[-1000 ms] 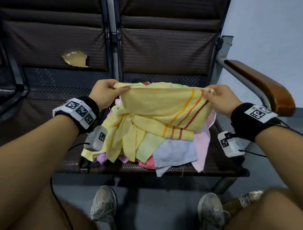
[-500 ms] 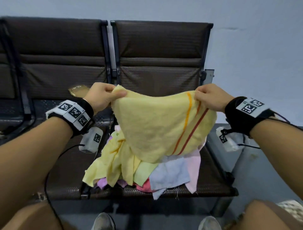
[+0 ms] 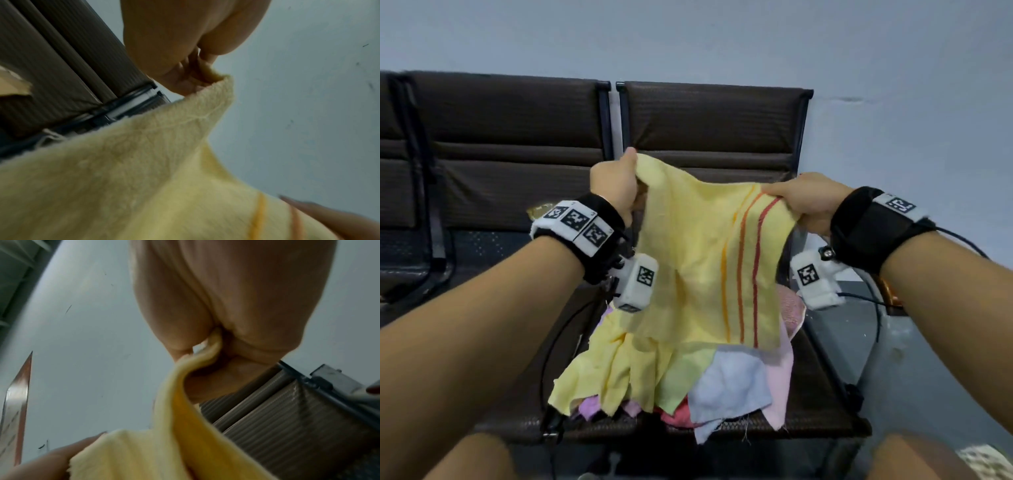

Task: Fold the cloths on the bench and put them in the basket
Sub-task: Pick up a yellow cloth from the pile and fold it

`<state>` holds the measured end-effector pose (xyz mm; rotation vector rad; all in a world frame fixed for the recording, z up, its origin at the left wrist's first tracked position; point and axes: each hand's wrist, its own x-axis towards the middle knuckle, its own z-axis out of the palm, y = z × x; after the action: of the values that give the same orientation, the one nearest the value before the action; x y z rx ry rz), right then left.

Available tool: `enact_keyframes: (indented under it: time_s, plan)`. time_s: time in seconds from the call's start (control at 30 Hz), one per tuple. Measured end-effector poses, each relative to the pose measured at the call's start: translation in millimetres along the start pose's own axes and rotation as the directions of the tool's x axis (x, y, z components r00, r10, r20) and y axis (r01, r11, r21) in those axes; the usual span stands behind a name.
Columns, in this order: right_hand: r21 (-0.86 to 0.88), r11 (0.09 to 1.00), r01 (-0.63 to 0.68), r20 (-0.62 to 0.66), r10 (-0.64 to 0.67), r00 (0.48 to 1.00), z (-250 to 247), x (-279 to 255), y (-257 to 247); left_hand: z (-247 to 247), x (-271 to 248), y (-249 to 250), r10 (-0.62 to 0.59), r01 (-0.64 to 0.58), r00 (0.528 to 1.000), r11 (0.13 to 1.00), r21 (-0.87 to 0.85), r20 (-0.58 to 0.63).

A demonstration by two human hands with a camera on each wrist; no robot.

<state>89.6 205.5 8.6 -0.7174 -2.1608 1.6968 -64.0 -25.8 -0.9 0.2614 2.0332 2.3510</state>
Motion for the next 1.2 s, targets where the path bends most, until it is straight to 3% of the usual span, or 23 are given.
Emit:
enact_keyframes:
  time_s: [0.17,0.3,0.37,0.47,0.57,0.63,0.73,0.77,0.87,0.97,1.03,1.1,1.2]
  plan:
    - [0.172,0.985,-0.033,0.035,0.027,0.999,41,-17,-1,39,-56,-13,-0.018,0.037,0.960,0.997,-0.065,0.278]
    - [0.219,0.975,-0.042,0.168,0.005,0.986,58,-33,1,48,-86,-29,0.063,-0.139,0.871,0.983,0.120,0.487]
    - [0.183,0.982,-0.055,0.183,0.021,0.983,60,-37,6,44,-89,-31,0.026,-0.133,0.836,0.979,0.156,0.548]
    - [0.165,0.984,-0.066,0.116,0.047,0.992,57,-40,12,34,-83,-29,-0.108,0.070,0.875,0.993,0.097,0.471]
    - [0.073,0.996,-0.041,0.218,0.025,0.976,54,-46,10,25,-70,-36,-0.069,-0.007,0.936,0.977,0.213,0.345]
    - [0.048,0.999,-0.023,0.326,0.006,0.945,54,-50,6,18,-66,-39,-0.135,0.039,0.879,0.976,0.214,0.457]
    - [0.060,0.998,-0.013,0.374,-0.010,0.927,49,-50,3,11,-61,-39,-0.232,0.168,0.689,0.973,0.160,0.687]
    - [0.031,0.999,0.011,0.368,-0.022,0.930,45,-48,3,10,-57,-38,-0.243,0.181,0.681,0.970,0.163,0.691]
    - [-0.243,0.964,0.109,0.327,-0.024,0.945,26,-35,6,13,-37,-39,-0.187,0.087,0.795,0.977,0.197,0.577]
    - [-0.503,0.856,0.121,0.172,-0.038,0.984,7,-12,14,23,-21,-38,-0.081,-0.120,0.841,0.936,0.330,0.535]
    - [-0.505,0.852,0.139,0.062,-0.124,0.990,0,4,18,35,-12,-36,0.015,-0.262,0.856,0.874,0.409,0.517]
    - [-0.390,0.898,0.205,-0.036,-0.237,0.971,0,16,17,47,-5,-29,0.115,-0.340,0.881,0.829,0.444,0.460]
    - [-0.297,0.885,0.359,-0.167,-0.418,0.893,5,26,5,61,6,-12,0.240,-0.375,0.889,0.871,0.319,0.389]
